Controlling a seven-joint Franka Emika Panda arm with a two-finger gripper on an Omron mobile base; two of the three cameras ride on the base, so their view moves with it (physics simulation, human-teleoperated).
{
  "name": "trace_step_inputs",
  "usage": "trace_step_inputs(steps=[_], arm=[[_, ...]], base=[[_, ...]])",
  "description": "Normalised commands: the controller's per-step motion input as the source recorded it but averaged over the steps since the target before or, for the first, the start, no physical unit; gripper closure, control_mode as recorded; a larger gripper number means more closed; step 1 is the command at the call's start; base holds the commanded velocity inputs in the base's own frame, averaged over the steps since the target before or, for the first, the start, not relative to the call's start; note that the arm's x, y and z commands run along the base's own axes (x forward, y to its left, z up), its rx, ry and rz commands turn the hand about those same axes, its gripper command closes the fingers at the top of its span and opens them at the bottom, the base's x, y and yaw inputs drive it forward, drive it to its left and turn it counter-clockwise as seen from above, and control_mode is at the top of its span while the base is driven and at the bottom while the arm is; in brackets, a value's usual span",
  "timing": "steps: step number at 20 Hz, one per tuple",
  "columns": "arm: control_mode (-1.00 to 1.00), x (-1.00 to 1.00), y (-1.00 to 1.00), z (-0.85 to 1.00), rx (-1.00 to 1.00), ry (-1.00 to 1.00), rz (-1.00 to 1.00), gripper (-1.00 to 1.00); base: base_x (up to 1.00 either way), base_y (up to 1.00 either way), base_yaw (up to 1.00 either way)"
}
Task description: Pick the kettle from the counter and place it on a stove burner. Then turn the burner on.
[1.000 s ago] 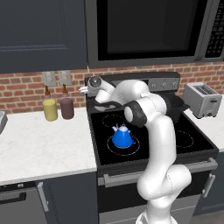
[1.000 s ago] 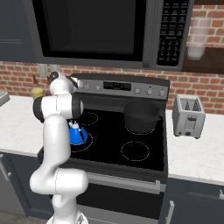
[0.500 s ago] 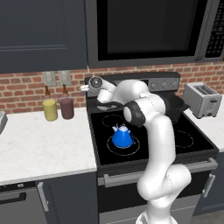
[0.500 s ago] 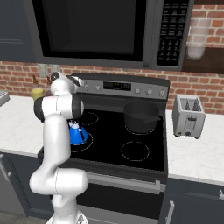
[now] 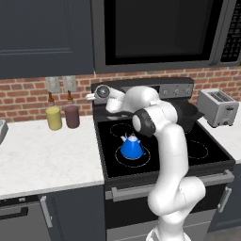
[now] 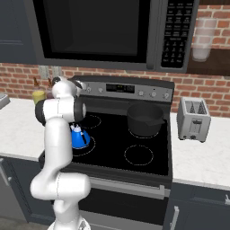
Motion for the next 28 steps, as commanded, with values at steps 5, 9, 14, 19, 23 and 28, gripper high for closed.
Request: trace_step_inputs(steps=[5,9,14,19,23,28], arm=[[-1.0,0.08,0.0,-0.03,0.0,-0.01,0.0,-1.0],[-1.0,0.19,0.0,0.0,0.0,-0.01,0.0,-1.0],[-1.0,0.22,0.0,0.0,0.0,0.0,0.0,-1.0],[-1.0,0.07,0.0,0.0,0.0,0.0,0.0,-1.0],[-1.0,0.0,0.0,-0.05,0.0,0.0,0.0,-1.0],[-1.0,0.0,0.0,-0.11,-0.01,-0.02,0.0,-1.0]], base=[[0.0,0.0,0.0],[0.0,0.0,0.0],[0.0,0.0,0.0],[0.0,0.0,0.0],[0.0,0.0,0.0],[0.0,0.0,0.0]])
